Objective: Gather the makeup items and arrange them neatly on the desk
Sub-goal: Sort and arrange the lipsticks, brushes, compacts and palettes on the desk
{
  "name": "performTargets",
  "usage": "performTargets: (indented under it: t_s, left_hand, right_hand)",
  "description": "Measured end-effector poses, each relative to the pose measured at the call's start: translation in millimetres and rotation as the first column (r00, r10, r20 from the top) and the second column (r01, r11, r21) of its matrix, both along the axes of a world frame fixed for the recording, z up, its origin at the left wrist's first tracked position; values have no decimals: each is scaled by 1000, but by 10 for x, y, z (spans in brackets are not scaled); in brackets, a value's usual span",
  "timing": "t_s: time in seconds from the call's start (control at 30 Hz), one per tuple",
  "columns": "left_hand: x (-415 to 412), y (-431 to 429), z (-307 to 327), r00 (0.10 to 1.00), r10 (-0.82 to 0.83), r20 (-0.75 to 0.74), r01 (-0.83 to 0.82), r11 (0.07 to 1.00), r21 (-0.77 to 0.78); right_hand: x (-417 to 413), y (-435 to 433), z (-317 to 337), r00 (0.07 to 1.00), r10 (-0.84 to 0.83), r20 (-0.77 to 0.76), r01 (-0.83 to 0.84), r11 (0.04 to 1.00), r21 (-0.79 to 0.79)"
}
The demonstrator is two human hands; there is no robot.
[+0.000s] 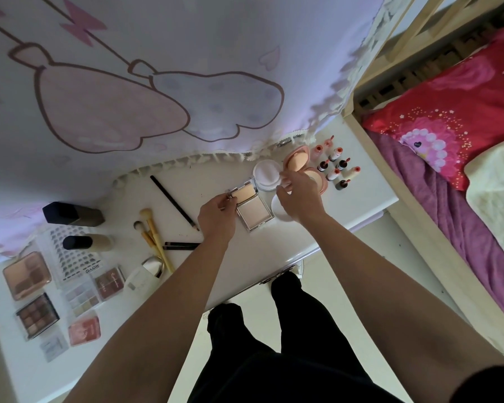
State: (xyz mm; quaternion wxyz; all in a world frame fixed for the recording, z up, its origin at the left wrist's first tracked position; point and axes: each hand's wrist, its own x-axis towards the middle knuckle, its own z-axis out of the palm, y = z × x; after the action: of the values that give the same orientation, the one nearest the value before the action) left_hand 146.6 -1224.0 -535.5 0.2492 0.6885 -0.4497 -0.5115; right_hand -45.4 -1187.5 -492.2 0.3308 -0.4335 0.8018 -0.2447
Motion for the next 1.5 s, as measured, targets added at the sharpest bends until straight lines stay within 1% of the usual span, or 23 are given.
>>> performTargets:
  t_s: [0.13,0.33,0.47,0.63,0.7,0.77,0.83,0.9,1.0,1.07,1.2,1.27,1.33,1.43,1.5]
  left_hand:
    - [-9,-19,30,1000,-3,17,3,1000,9]
    - [-82,-9,187,991,-6,131,8,1000,-15]
    - [-61,-13,159,996,2,90,-3,1000,8]
    - [-32,-39,145,992,-49,119,46,999,22]
    - [-24,-30,279,988,-82,133,79,996,30]
    - [26,-22,459,971,-130,200,128,992,22]
    - [119,-18,643,943,-155,295,158,987,12]
    - [254,-14,824,922,-162,351,171,985,6]
    - [560,-21,1017,906,-169,388,189,982,-15]
    - [820,1,1092,910,-171,377,194,981,-24]
    - [1267,78,1129,913,-147,381,163,987,-9]
    - [1437,145,1105,911,-129,391,139,990,2]
    - [1574,248,1057,911,-145,386,148,989,22]
    - [1708,364,944,897,-232,375,219,973,80]
    - [1768,408,857,894,-274,355,254,962,104]
  right_hand:
    - [-31,31,-14,1000,4,-30,-3,1000,19]
    - [28,325,-29,987,-157,31,157,988,6]
    - [82,467,-99,983,-182,31,182,983,18]
    - [60,470,-90,978,-198,64,197,980,19]
    - [43,458,-59,976,-204,70,202,979,34]
    - [56,442,2,979,-195,65,193,981,33]
    - [100,406,69,982,-177,68,176,984,12]
    - [184,340,162,986,-147,74,148,989,-17]
    - [387,178,318,995,-80,57,83,995,-55]
    - [572,60,398,999,-15,36,17,998,-55]
    - [989,-96,454,990,129,55,-125,990,-68]
    - [1179,-117,440,976,210,53,-210,978,-12]
    - [1350,-116,374,962,268,54,-272,960,65]
    - [1551,-90,236,941,335,50,-339,922,188]
    - [1662,-53,132,936,350,43,-349,904,246]
